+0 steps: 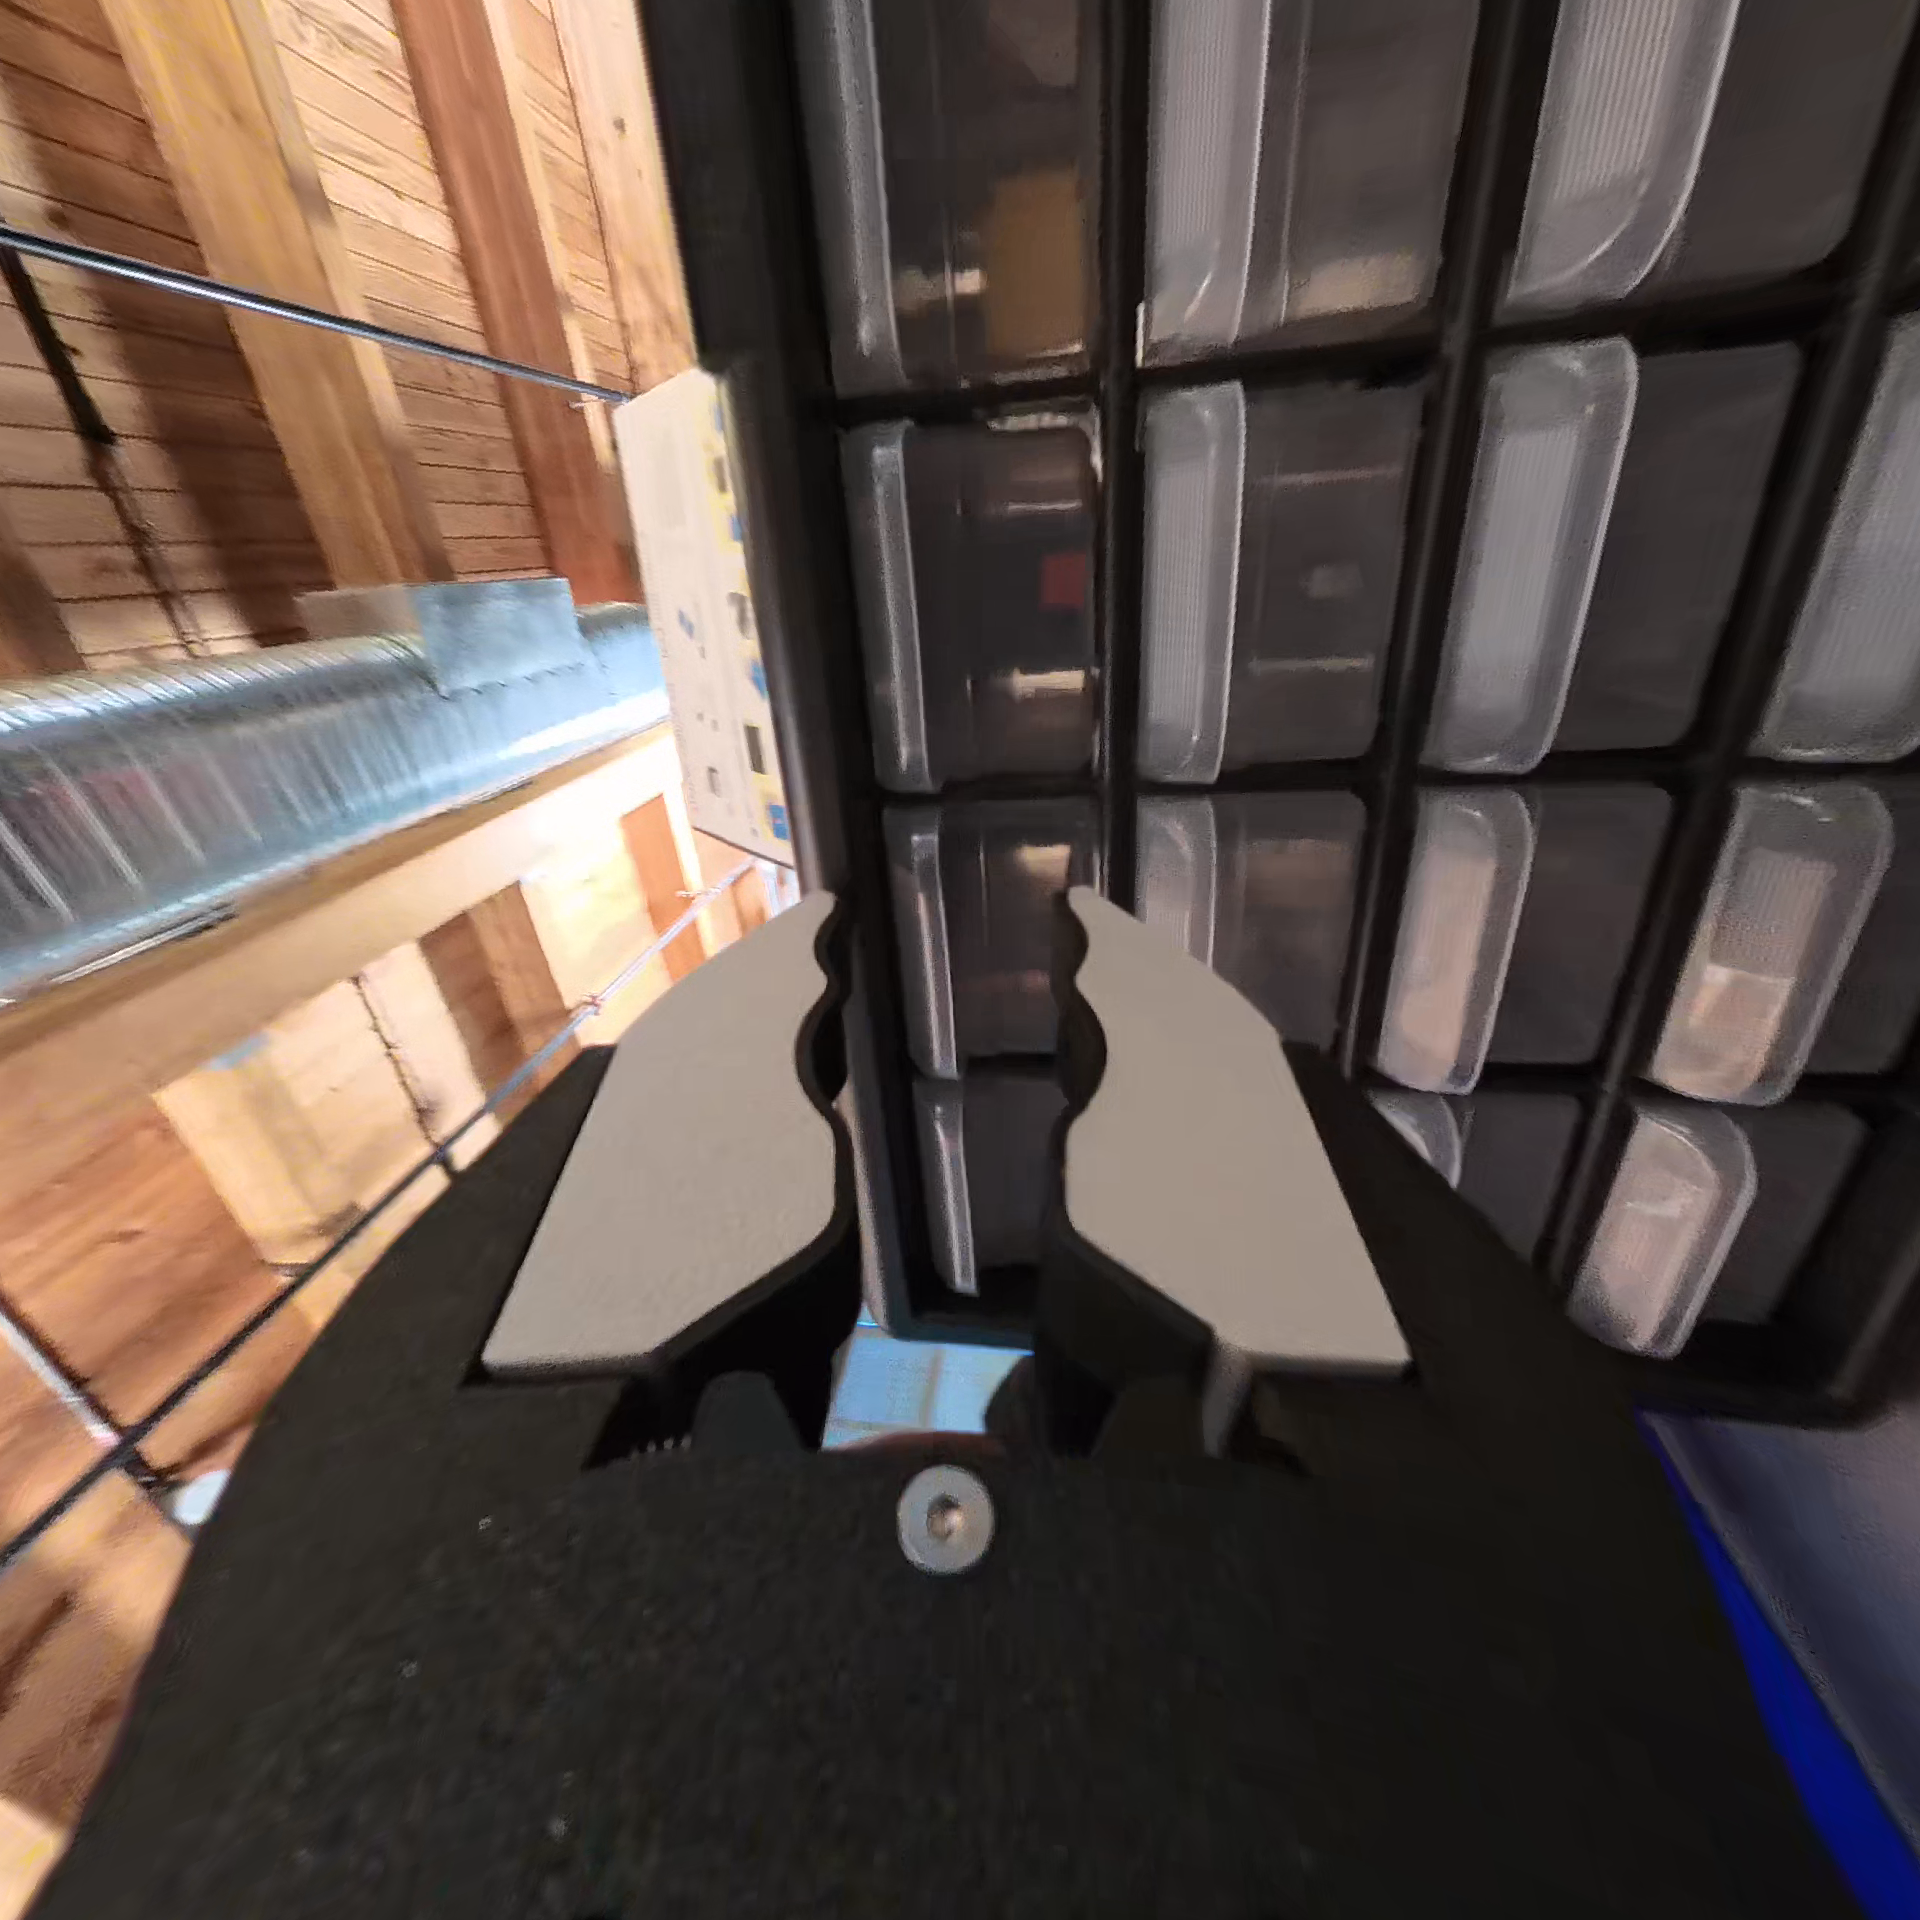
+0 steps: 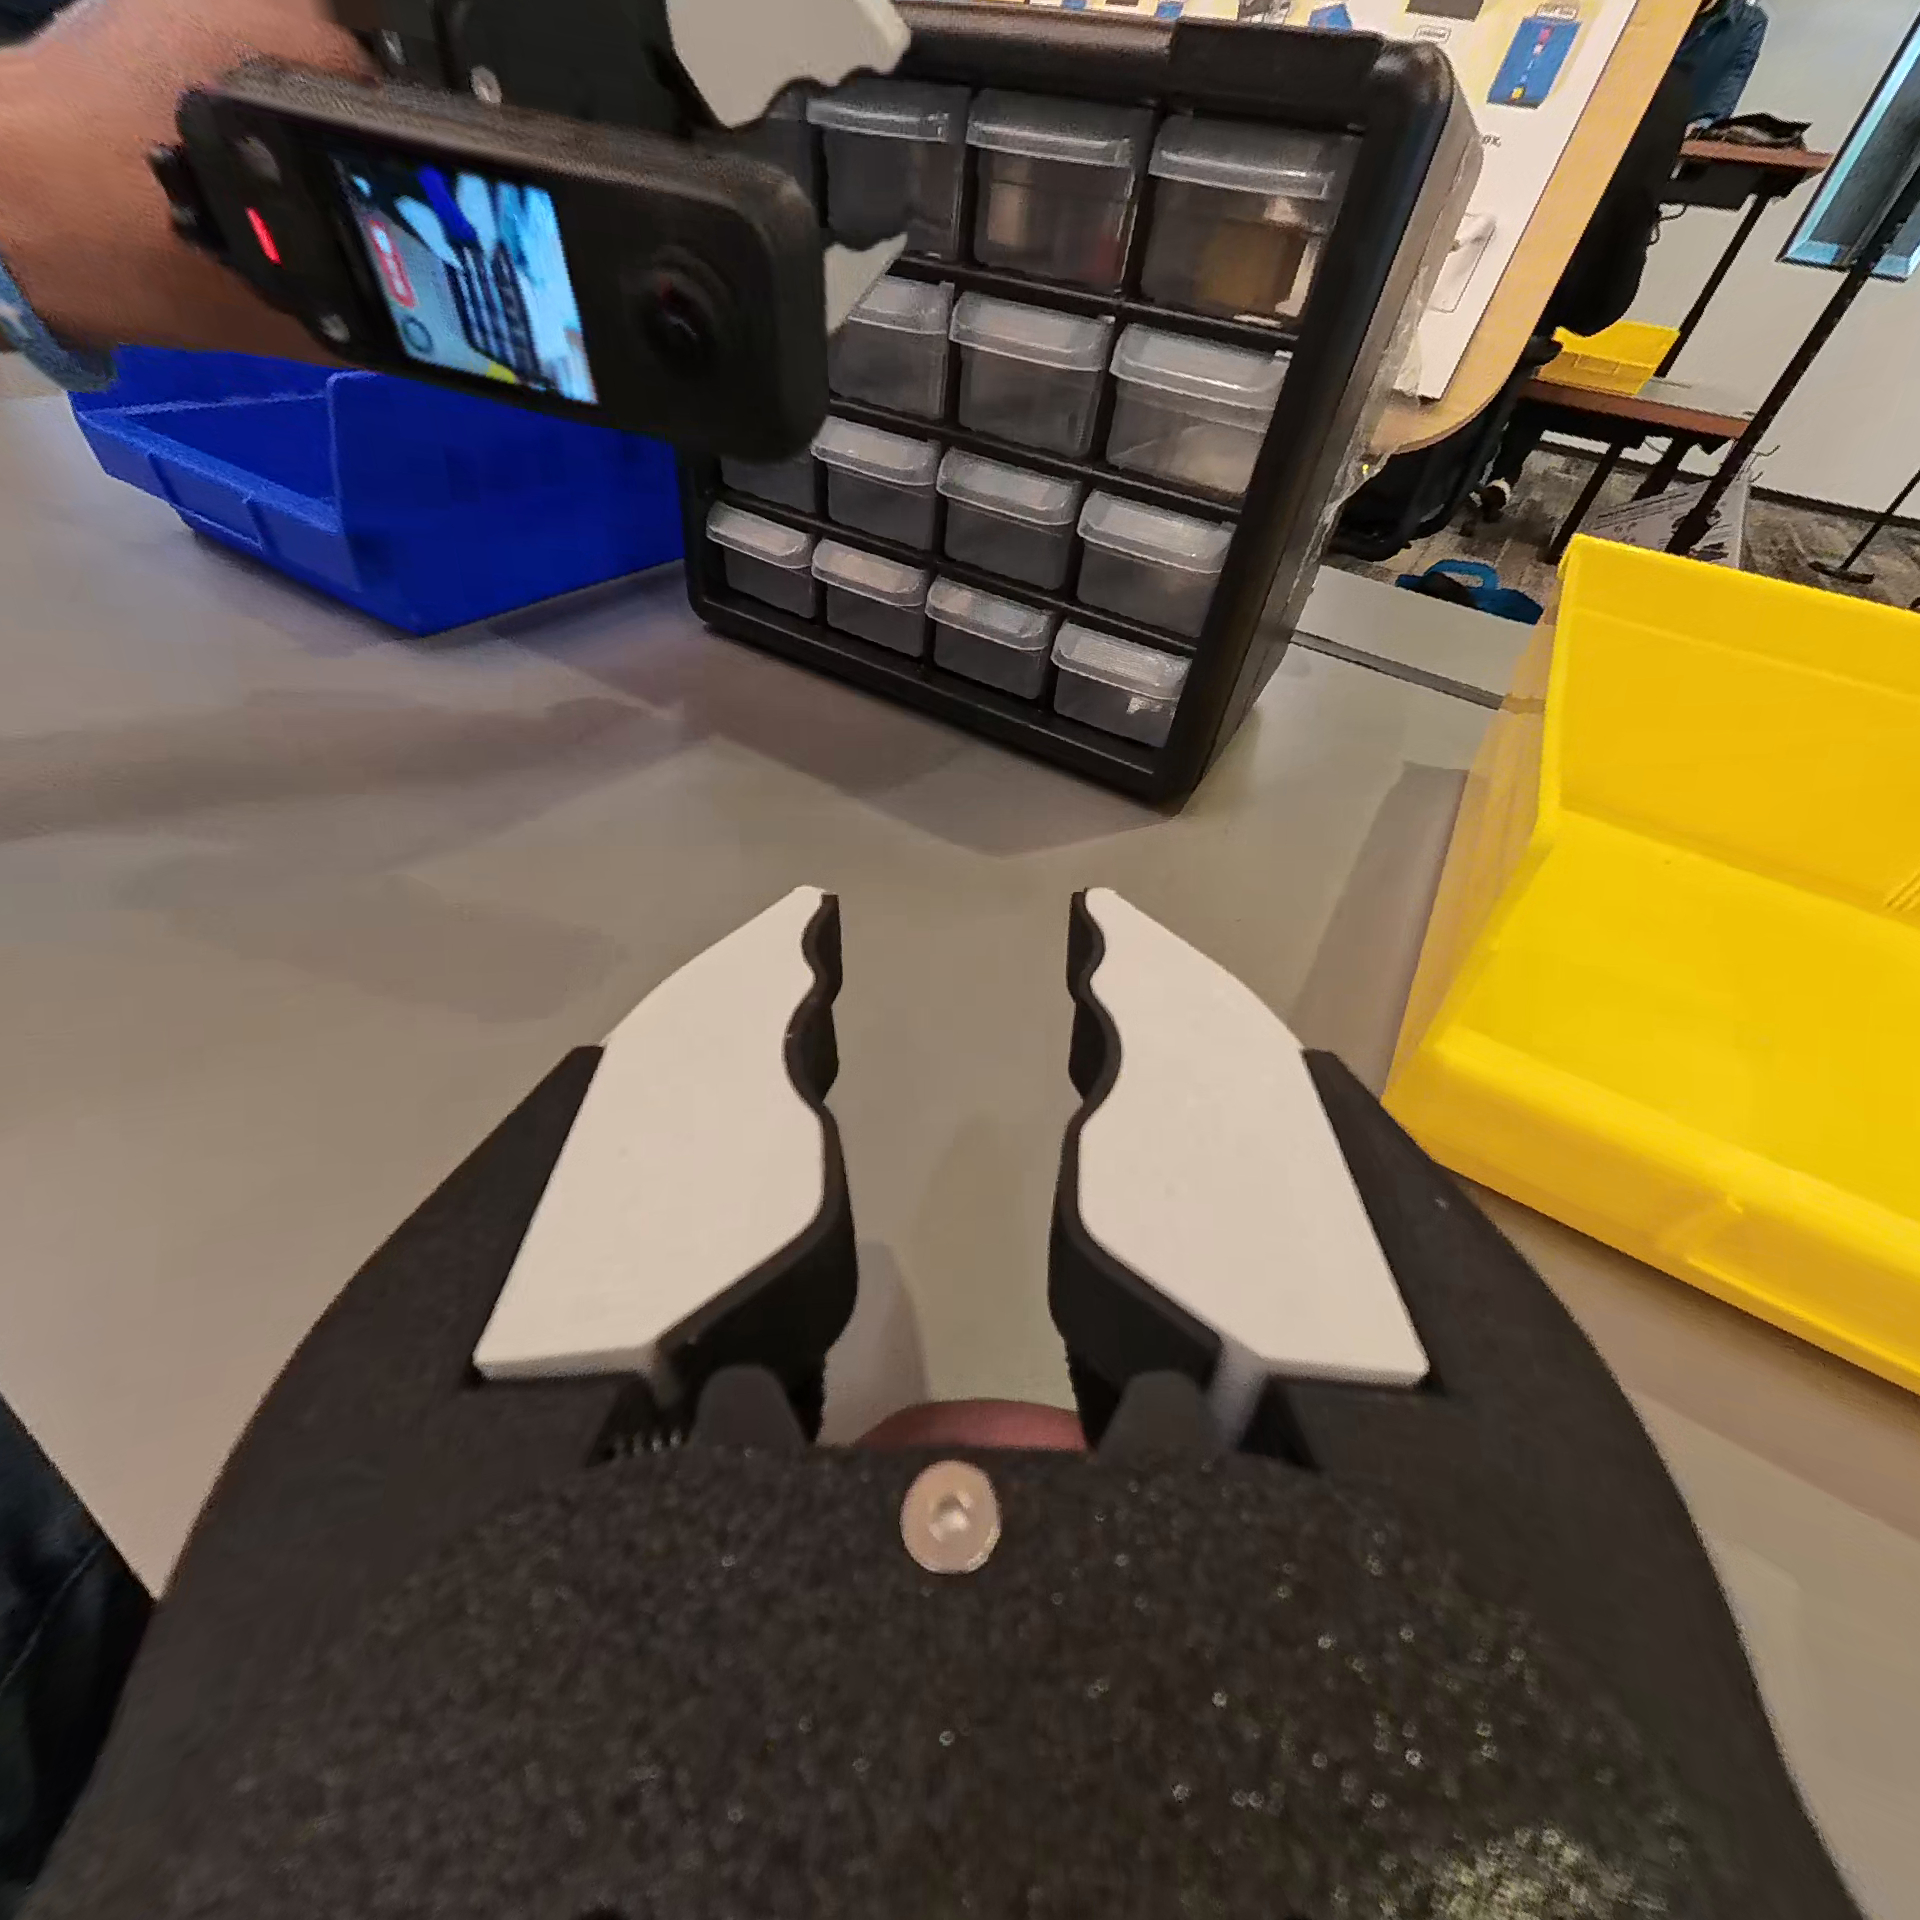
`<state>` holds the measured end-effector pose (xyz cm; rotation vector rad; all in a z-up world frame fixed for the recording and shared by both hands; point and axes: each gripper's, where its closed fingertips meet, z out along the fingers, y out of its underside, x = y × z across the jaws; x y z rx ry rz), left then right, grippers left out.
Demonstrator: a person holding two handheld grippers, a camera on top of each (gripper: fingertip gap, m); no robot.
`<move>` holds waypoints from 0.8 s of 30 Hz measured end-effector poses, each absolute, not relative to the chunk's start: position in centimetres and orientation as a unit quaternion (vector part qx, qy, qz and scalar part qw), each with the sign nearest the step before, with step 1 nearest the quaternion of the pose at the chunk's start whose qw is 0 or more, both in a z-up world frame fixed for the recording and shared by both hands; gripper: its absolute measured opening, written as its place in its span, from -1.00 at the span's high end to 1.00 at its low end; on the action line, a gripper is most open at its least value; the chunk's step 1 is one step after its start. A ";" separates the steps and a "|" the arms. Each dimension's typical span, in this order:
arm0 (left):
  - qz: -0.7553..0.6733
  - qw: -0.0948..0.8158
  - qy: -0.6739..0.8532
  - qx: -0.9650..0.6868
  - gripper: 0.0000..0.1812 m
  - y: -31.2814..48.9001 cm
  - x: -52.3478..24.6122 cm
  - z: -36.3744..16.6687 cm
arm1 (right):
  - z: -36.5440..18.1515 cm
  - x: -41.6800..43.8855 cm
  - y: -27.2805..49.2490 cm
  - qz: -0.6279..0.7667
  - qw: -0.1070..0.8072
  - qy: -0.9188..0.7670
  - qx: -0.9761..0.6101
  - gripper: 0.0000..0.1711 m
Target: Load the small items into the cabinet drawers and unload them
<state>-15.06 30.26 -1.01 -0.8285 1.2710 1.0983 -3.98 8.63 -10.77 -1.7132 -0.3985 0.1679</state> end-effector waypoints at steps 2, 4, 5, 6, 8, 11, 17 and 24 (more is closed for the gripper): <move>0.496 0.595 0.542 -0.327 0.66 30.3 -14.9 -0.8 | -10.8 -4.0 8.6 0.076 0.633 -0.176 -0.750 0.52; 0.514 0.595 0.536 -0.307 0.71 30.3 -15.0 -0.8 | -10.8 -4.0 8.6 0.077 0.633 -0.177 -0.750 0.52; 0.518 0.596 0.533 -0.303 0.72 30.4 -15.1 -0.9 | -10.8 -4.1 8.6 0.077 0.633 -0.178 -0.750 0.52; 0.519 0.597 0.533 -0.302 0.73 30.5 -15.2 -1.0 | -10.8 -4.1 8.6 0.078 0.632 -0.179 -0.750 0.52; 0.517 0.599 0.531 -0.304 0.77 30.6 -15.4 -1.2 | -10.9 -4.2 8.6 0.078 0.630 -0.180 -0.751 0.52; 0.520 0.601 0.524 -0.305 0.79 30.9 -15.6 -1.0 | -10.9 -4.2 8.6 0.078 0.630 -0.181 -0.751 0.52; 0.533 0.609 0.510 -0.292 0.94 31.0 -15.5 -0.3 | -10.9 -4.2 8.6 0.078 0.630 -0.181 -0.752 0.52; 0.495 0.631 0.493 -0.338 0.93 28.5 -16.0 -0.5 | -10.9 -4.2 8.6 0.076 0.630 -0.182 -0.751 0.53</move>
